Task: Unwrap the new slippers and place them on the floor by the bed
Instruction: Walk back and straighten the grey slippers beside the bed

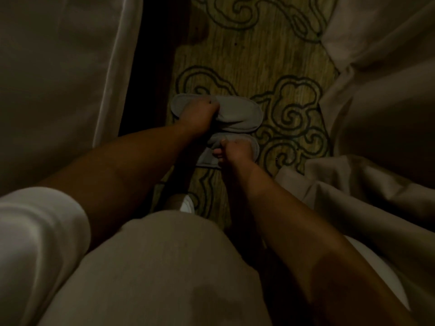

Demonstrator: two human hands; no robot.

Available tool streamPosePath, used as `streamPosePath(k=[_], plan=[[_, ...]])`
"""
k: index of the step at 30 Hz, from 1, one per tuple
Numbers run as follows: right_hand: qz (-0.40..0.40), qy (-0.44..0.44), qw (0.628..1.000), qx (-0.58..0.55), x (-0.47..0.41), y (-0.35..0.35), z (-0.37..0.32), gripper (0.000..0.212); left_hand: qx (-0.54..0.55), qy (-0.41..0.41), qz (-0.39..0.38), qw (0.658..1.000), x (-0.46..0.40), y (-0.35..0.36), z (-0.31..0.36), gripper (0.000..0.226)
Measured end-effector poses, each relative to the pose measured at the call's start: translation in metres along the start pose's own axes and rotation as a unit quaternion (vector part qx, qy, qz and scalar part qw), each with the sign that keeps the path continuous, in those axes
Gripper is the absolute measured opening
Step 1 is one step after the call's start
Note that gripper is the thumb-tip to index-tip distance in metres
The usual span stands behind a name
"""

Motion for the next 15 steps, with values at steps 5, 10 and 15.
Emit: streamPosePath(k=[5,10,15], plan=[[-0.001,-0.022,0.998,-0.057,-0.001,0.008,0.006,0.036,0.041,-0.053,-0.020,0.998,0.000,0.004,-0.002,0.039],[0.011,-0.053,0.996,-0.075,-0.002,0.011,0.007,0.030,0.037,-0.052,-0.033,0.997,0.000,0.010,-0.005,0.040],[0.022,-0.057,0.997,-0.052,-0.001,0.011,0.004,0.024,0.028,-0.038,-0.082,0.995,-0.003,0.016,-0.008,0.073]])
Point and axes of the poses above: each hand's wrist, its own x-axis away from the middle knuckle, its own y-axis out of the palm, z = x × y, the point moved 4 cm from there along -x, towards the middle knuckle, and after that the axes turned 14 degrees about y, right-handed, at the moved point
